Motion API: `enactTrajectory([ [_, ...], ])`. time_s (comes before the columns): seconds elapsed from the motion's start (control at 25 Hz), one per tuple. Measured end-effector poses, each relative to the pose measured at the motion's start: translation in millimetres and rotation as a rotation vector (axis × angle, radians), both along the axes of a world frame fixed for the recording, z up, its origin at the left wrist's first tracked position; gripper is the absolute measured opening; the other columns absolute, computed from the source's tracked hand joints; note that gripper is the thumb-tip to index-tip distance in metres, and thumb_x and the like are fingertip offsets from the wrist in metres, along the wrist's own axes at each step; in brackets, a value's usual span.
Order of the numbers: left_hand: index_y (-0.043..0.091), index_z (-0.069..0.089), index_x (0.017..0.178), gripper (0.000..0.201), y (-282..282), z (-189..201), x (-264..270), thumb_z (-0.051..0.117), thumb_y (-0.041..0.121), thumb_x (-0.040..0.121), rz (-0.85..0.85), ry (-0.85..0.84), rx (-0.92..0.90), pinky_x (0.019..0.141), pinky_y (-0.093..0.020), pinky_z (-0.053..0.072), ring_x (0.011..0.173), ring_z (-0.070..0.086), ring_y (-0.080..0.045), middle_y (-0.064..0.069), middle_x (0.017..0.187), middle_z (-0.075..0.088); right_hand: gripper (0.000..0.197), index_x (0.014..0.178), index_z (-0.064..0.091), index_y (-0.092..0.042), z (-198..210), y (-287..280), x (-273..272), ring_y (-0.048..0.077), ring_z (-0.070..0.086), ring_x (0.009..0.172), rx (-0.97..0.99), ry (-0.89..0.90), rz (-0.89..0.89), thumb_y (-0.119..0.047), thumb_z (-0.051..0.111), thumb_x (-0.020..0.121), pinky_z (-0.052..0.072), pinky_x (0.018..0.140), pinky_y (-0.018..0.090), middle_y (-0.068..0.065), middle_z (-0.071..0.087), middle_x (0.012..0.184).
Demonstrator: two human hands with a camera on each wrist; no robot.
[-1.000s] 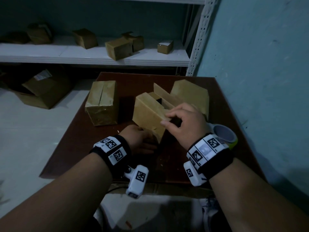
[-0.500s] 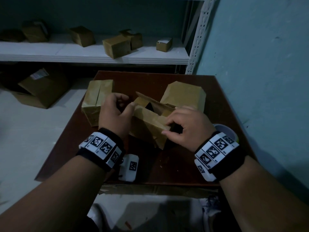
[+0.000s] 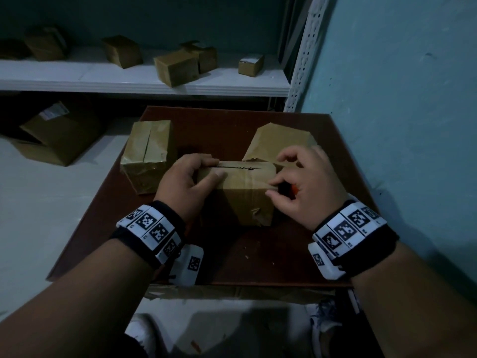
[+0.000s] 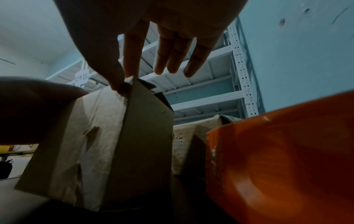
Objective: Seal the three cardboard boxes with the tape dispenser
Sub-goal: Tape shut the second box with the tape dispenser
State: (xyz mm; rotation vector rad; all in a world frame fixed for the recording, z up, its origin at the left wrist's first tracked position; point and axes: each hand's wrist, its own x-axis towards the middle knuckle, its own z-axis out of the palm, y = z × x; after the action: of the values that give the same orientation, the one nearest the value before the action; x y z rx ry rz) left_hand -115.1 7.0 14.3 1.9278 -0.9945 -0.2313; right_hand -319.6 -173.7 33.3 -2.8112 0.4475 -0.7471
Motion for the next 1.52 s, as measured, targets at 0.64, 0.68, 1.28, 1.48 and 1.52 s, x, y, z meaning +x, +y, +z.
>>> enactTrajectory([
  [0.64,0.027,0.065,0.102,0.026,-7.4,-7.6,-7.0,0.083,0.037,0.085,-0.106,0.235,0.022,0.064,-0.01,0.046,0.096,0.062,-0.007,0.011,0.11,0.065,0.028,0.101,0.076,-0.029,11.4,-19.2,-40.7,0.009,0.065,0.088,0.235,-0.056,-0.266,-0.051,0.059,0.098,0.052,0.076,0.032,-0.012,0.07,0.093],
  [0.68,0.027,0.065,0.102,0.026,-8.0,-7.8,-6.3,0.083,0.037,0.085,-0.108,0.233,0.02,0.068,-0.014,0.046,0.098,0.062,-0.007,0.011,0.111,0.065,0.025,0.104,0.075,-0.03,10.7,-26.2,-44.5,0.008,0.066,0.086,0.291,-0.013,-0.34,-0.051,0.062,0.097,0.052,0.074,0.03,-0.014,0.069,0.09],
  [1.28,0.033,0.065,0.098,0.024,-6.4,-7.5,-4.8,0.083,0.039,0.084,-0.164,0.239,0.013,0.076,-0.024,0.049,0.102,0.064,-0.01,0.008,0.114,0.067,0.055,0.146,0.05,-0.033,1.4,-37.6,-47.1,0.027,0.066,0.106,0.265,0.596,-0.542,-0.055,0.062,0.098,0.048,0.083,0.037,0.002,0.069,0.126],
  [1.48,0.04,0.065,0.093,0.024,-7.7,-9.8,-6.4,0.086,0.042,0.081,-0.179,0.261,-0.008,0.089,-0.04,0.058,0.103,0.067,-0.012,0.009,0.113,0.069,0.033,0.109,0.074,-0.028,63.3,-24.8,-55.2,0.024,0.066,0.094,0.331,0.183,-0.495,-0.051,0.053,0.1,0.044,0.078,0.034,-0.001,0.074,0.102],
  [1.52,0.04,0.065,0.091,0.024,-8.5,-9.8,-8.3,0.086,0.042,0.08,-0.194,0.266,-0.007,0.09,-0.041,0.058,0.103,0.067,-0.012,0.009,0.112,0.07,0.038,0.095,0.073,-0.025,80.9,-16.8,-52.7,0.022,0.065,0.085,0.321,0.142,-0.472,-0.055,0.051,0.098,0.042,0.071,0.034,-0.003,0.071,0.09],
])
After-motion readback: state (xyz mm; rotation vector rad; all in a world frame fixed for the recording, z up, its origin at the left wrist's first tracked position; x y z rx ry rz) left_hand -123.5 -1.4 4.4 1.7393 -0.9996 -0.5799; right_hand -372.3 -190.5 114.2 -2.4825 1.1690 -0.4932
